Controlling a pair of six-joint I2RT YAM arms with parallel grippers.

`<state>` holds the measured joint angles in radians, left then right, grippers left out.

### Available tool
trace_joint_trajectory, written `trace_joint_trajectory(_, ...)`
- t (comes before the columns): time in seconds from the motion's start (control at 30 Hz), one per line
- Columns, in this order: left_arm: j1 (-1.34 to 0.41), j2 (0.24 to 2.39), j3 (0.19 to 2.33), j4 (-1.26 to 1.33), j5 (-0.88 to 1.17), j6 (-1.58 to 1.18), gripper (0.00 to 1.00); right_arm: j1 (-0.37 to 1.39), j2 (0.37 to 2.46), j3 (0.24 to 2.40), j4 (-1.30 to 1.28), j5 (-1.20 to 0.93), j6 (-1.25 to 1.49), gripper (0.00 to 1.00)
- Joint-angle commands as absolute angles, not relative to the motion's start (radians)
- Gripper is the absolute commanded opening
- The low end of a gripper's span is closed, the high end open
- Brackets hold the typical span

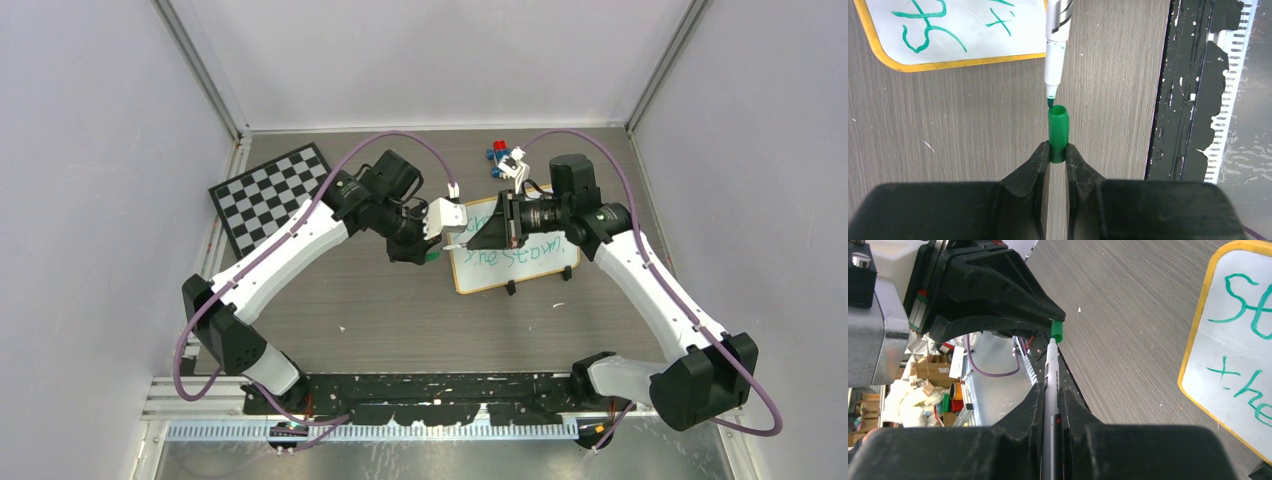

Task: Write a sentence on the whiteboard
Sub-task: Insert the whiteboard marker without the cap into the pen cap.

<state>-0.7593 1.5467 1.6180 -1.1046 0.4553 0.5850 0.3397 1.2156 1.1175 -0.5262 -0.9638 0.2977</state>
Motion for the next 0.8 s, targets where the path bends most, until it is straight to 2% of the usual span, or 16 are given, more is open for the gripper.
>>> trace_joint_trajectory(0.0,-0.764,1.549,1.641,-1.105,0.457,0.583,0.0,0.348,1.183,1.109,-0.512,-0.992,0.29,0.0)
trace_joint_trajectory(0.77,-0.764,1.544,1.666,-1.119,0.49,0.571,0.0,0.363,1.192,1.132,-0.567,-0.931,0.236,0.0)
